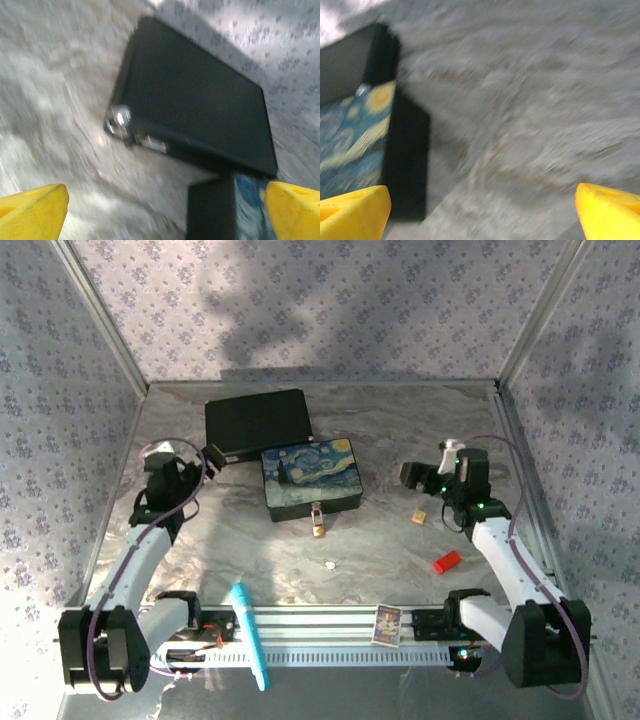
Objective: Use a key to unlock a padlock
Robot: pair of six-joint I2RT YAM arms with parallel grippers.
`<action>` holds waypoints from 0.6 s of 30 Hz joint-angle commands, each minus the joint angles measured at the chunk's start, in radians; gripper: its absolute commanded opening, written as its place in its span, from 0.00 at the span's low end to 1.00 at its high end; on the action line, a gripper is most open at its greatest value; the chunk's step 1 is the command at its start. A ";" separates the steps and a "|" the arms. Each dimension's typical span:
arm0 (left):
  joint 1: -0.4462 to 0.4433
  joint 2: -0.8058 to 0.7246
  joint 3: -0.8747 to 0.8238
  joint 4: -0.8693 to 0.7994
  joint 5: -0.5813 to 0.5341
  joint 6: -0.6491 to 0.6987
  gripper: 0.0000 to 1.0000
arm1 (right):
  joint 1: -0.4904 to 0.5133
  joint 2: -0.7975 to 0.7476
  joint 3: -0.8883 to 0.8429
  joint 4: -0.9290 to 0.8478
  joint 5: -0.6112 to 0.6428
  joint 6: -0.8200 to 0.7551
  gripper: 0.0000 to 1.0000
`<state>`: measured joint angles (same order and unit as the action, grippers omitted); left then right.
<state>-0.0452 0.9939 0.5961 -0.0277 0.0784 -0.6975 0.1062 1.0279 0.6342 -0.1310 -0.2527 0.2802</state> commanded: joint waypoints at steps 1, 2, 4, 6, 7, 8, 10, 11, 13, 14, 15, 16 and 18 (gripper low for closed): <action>-0.094 -0.077 -0.016 -0.160 0.085 -0.203 1.00 | 0.127 -0.055 0.016 -0.171 -0.024 0.051 0.94; -0.136 -0.108 -0.039 -0.155 0.079 -0.230 1.00 | 0.183 -0.068 -0.001 -0.171 0.003 0.067 0.93; -0.217 -0.152 -0.079 -0.139 0.063 -0.279 1.00 | 0.287 -0.085 -0.024 -0.174 0.065 0.094 0.89; -0.302 -0.181 -0.110 -0.124 0.060 -0.324 1.00 | 0.396 -0.082 -0.038 -0.183 0.134 0.113 0.87; -0.334 -0.193 -0.114 -0.134 0.057 -0.330 1.00 | 0.435 -0.077 -0.039 -0.189 0.157 0.120 0.86; -0.370 -0.206 -0.113 -0.156 0.046 -0.331 1.00 | 0.484 -0.070 -0.041 -0.197 0.182 0.130 0.84; -0.432 -0.234 -0.115 -0.202 0.013 -0.342 1.00 | 0.556 -0.060 -0.051 -0.197 0.218 0.161 0.77; -0.465 -0.246 -0.127 -0.204 0.002 -0.359 1.00 | 0.602 -0.050 -0.064 -0.179 0.228 0.184 0.74; -0.517 -0.255 -0.156 -0.168 0.015 -0.396 0.94 | 0.675 -0.018 -0.078 -0.144 0.234 0.220 0.70; -0.545 -0.252 -0.170 -0.147 0.024 -0.408 0.91 | 0.713 0.011 -0.079 -0.126 0.239 0.235 0.66; -0.577 -0.249 -0.178 -0.138 0.021 -0.420 0.91 | 0.756 0.043 -0.071 -0.117 0.261 0.242 0.62; -0.607 -0.249 -0.187 -0.134 0.010 -0.433 0.91 | 0.788 0.066 -0.063 -0.116 0.285 0.245 0.60; -0.669 -0.250 -0.206 -0.110 -0.023 -0.462 0.91 | 0.861 0.141 -0.036 -0.109 0.322 0.256 0.56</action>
<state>-0.6586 0.7494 0.4129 -0.1757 0.0925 -1.0935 0.9001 1.1027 0.5732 -0.2546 -0.0162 0.4847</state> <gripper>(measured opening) 0.907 0.575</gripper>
